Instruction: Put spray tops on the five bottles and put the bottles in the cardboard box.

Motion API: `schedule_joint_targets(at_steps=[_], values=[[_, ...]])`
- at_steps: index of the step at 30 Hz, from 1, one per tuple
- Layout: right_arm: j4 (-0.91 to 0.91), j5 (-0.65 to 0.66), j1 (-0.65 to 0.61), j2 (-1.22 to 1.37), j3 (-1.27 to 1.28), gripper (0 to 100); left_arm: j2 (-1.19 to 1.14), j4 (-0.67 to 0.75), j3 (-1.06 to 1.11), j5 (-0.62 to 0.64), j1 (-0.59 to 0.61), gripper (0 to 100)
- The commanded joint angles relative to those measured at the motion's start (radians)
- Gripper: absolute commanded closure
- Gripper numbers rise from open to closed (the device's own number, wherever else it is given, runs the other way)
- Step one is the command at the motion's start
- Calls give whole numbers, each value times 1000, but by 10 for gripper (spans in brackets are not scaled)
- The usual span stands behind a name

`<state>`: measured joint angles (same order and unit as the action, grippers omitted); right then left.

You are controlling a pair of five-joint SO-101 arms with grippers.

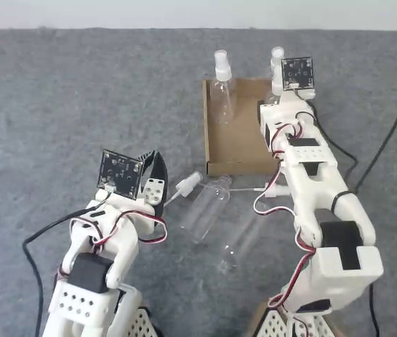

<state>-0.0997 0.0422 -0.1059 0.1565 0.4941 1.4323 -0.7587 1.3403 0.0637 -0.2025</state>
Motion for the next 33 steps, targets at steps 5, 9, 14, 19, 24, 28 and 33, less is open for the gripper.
schedule_joint_targets(at_steps=[5, 9, 14, 19, 24, 28, 33], values=[[24, 6, 7, -4, -74, 988, -3, 26, -8, -12, 3, 988], [24, 6, 5, -4, -71, 987, -3, 26, -8, -12, 3, 988], [24, 14, 8, -5, -69, 987, -3, 26, -8, -12, 3, 988], [24, 14, 7, -5, -69, 987, -3, 26, -8, -12, 3, 988], [22, 15, 7, -5, -68, 987, -3, 26, -8, -12, 3, 988], [22, 15, 7, -5, -68, 987, -3, 26, -8, -12, 3, 988], [22, 15, 7, -5, -68, 974, -3, 26, -7, -12, 3, 988]])
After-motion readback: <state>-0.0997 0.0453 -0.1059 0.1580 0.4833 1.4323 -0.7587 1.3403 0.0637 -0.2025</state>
